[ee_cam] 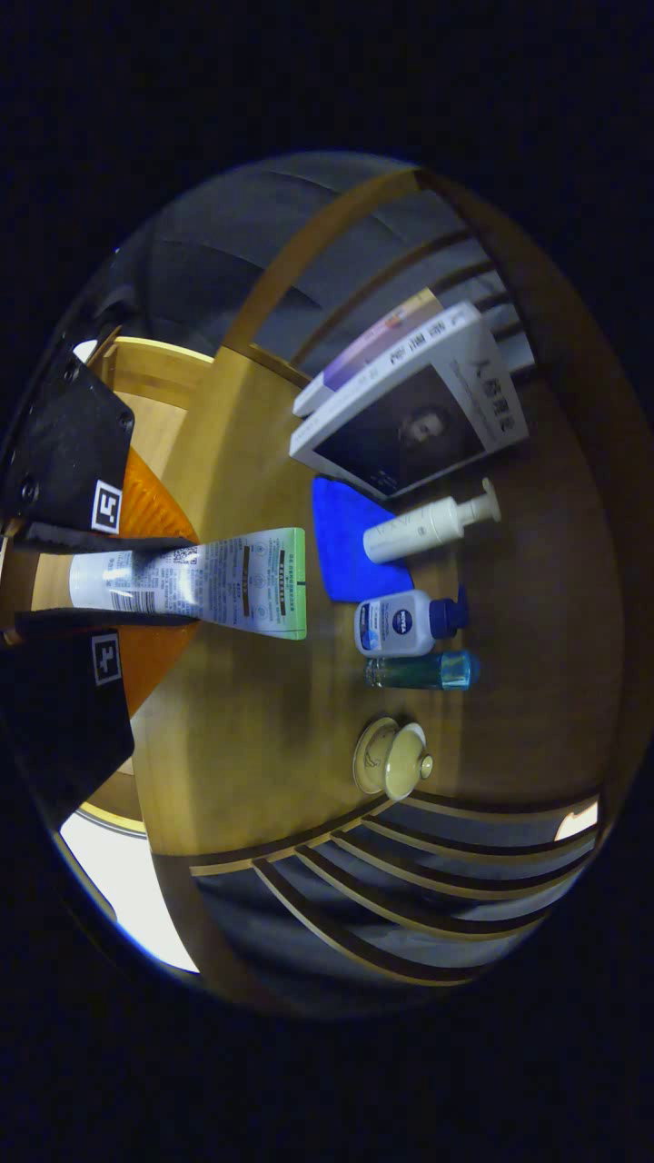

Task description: Pull open the drawer, take out the items inside it, and place them on the countertop above the cabinet.

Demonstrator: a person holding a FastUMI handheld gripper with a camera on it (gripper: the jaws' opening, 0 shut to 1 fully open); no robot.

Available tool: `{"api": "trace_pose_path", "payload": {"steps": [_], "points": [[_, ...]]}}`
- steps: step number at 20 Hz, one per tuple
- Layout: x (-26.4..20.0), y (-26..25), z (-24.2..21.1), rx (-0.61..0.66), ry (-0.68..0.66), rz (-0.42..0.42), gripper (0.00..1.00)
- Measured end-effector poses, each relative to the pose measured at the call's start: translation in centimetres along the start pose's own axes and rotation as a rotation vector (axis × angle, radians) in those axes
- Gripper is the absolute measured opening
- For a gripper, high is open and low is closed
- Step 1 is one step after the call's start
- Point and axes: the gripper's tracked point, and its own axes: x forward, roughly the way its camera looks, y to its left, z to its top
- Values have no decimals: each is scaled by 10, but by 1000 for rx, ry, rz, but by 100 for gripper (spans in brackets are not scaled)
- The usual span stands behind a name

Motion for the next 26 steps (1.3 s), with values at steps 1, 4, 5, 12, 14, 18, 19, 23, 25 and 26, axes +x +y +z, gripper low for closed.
{"api": "trace_pose_path", "payload": {"steps": [1,4,5,12,14,18,19,23,25,26], "points": [[6,1,4,12,9,4,26],[27,0,16,52,19,1,26],[34,0,19,76,23,1,27],[71,-16,22,179,59,-39,28],[76,-14,26,197,50,-21,29],[84,-9,29,241,51,9,34],[85,-7,28,241,56,26,34],[88,-2,27,242,33,52,46],[81,-2,29,225,-1,56,58],[76,-2,28,211,-16,51,63]]}}
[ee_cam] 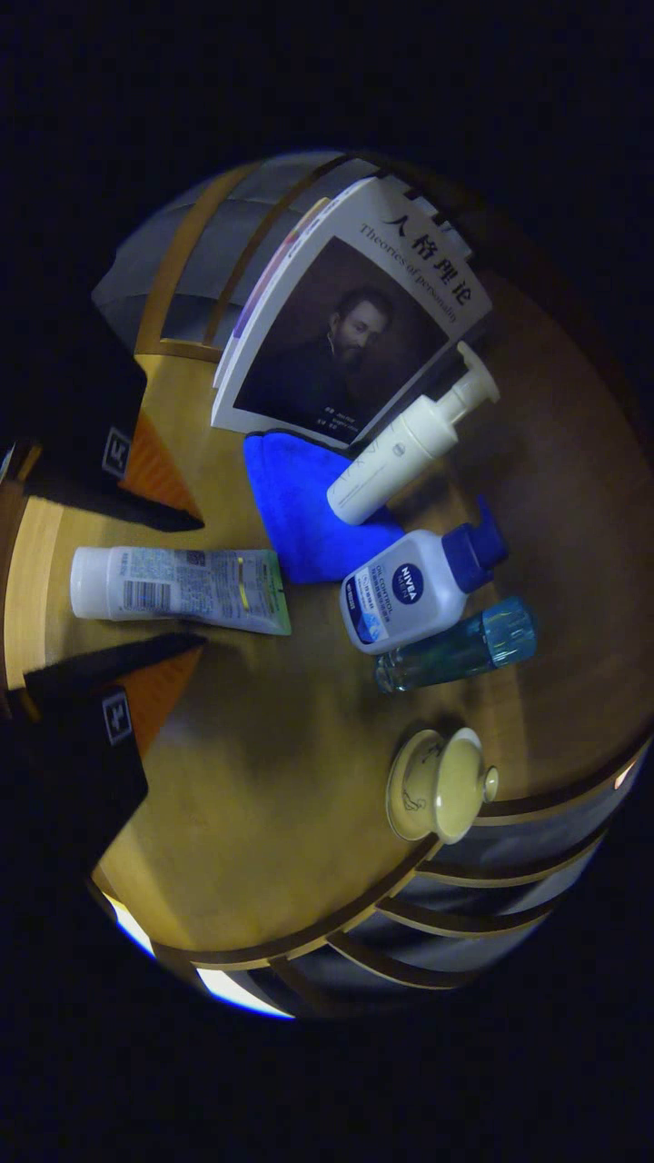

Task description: Pull open the drawer, take out the items inside it, and place them on the countertop above the cabinet.

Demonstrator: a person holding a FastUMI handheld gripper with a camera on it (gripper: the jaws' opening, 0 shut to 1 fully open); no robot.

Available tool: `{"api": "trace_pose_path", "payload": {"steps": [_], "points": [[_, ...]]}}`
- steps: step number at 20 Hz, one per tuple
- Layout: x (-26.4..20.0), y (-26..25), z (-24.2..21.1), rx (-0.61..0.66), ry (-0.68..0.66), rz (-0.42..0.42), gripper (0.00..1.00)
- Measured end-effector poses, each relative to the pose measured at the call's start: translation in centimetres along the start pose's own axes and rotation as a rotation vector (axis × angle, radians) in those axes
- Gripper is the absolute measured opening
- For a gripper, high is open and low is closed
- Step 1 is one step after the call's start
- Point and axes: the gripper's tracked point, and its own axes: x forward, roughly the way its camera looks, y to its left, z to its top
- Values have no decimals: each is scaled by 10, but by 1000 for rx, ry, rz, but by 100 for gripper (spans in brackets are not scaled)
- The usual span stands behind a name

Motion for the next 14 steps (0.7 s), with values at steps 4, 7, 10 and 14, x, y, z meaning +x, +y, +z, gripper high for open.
{"api": "trace_pose_path", "payload": {"steps": [4,7,10,14], "points": [[-35,2,0,-105,-117,-23,86],[-73,12,-5,-180,-258,-18,98],[-120,22,-19,-247,-416,-25,98],[-175,36,-52,-312,-590,-22,98]]}}
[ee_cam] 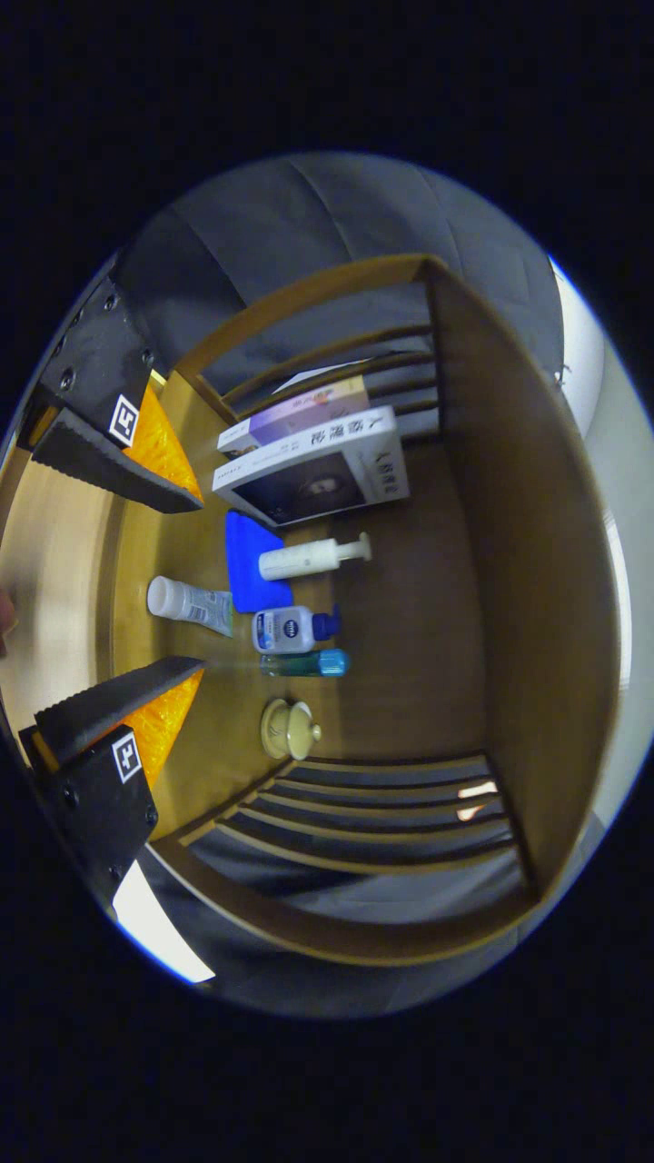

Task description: Pull open the drawer, take out the items inside it, and place them on the countertop above the cabinet.

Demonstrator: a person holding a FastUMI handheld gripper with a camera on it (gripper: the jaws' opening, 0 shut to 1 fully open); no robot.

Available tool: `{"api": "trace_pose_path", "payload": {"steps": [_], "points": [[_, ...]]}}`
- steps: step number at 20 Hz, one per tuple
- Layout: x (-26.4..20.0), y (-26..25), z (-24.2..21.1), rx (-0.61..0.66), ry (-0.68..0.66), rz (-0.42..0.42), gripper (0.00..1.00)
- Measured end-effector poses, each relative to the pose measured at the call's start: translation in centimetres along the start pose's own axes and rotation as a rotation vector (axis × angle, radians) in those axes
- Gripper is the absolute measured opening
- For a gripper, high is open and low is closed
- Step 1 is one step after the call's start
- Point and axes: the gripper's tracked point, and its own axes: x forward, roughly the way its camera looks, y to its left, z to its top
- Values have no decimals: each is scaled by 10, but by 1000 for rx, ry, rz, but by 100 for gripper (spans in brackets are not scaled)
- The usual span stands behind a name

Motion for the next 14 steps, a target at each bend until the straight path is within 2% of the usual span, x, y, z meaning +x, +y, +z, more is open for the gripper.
{"api": "trace_pose_path", "payload": {"steps": [7,11,14], "points": [[-90,24,-15,-45,-185,-47,98],[-127,41,-44,-36,-258,-60,98],[-136,49,-77,-53,-249,-79,98]]}}
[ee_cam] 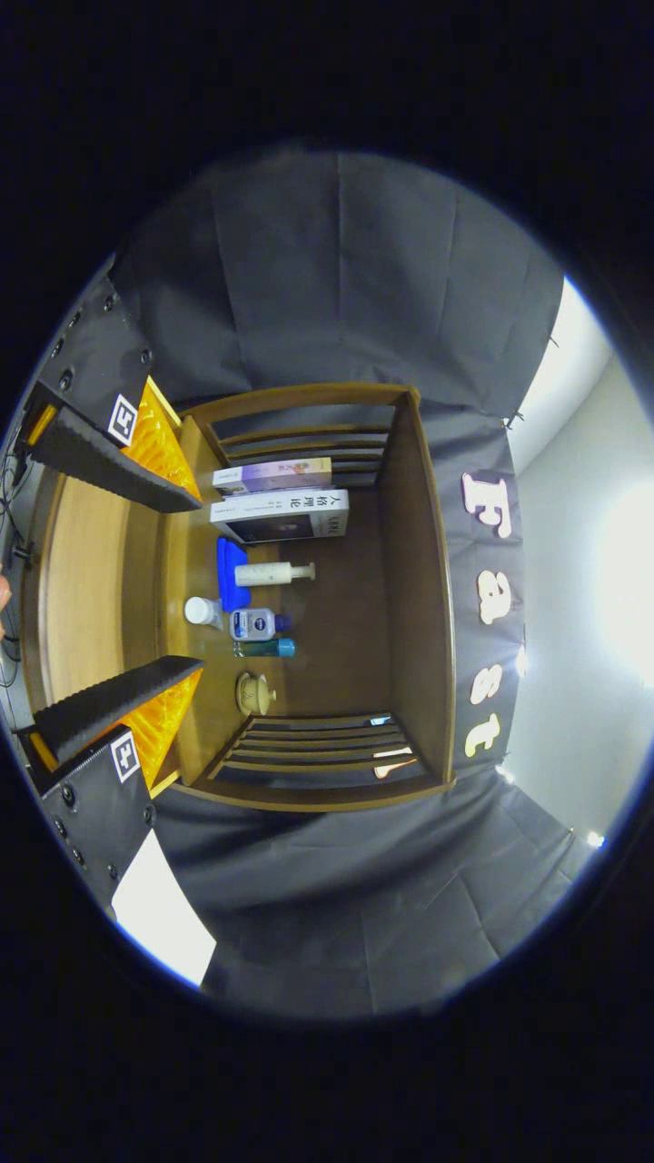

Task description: Pull open the drawer, take out the items inside it, and place them on the countertop above the cabinet.

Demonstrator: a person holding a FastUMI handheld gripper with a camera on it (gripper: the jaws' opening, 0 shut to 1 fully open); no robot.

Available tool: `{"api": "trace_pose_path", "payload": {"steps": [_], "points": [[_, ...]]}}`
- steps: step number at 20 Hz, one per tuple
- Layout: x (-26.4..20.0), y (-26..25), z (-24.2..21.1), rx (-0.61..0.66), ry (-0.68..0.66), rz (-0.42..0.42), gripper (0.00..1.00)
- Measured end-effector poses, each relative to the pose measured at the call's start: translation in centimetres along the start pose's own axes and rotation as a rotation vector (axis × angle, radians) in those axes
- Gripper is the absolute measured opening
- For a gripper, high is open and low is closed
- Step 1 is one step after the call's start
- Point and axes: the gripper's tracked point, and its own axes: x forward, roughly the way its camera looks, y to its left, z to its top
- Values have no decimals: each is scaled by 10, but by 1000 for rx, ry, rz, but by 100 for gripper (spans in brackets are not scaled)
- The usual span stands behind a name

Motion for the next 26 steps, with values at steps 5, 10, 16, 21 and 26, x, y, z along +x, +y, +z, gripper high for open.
{"api": "trace_pose_path", "payload": {"steps": [5,10,16,21,26], "points": [[-26,0,-38,17,9,-47,98],[-40,0,-80,10,39,-105,98],[-40,8,-123,21,103,-85,98],[-37,9,-146,3,125,-89,98],[-28,13,-168,5,148,-100,98]]}}
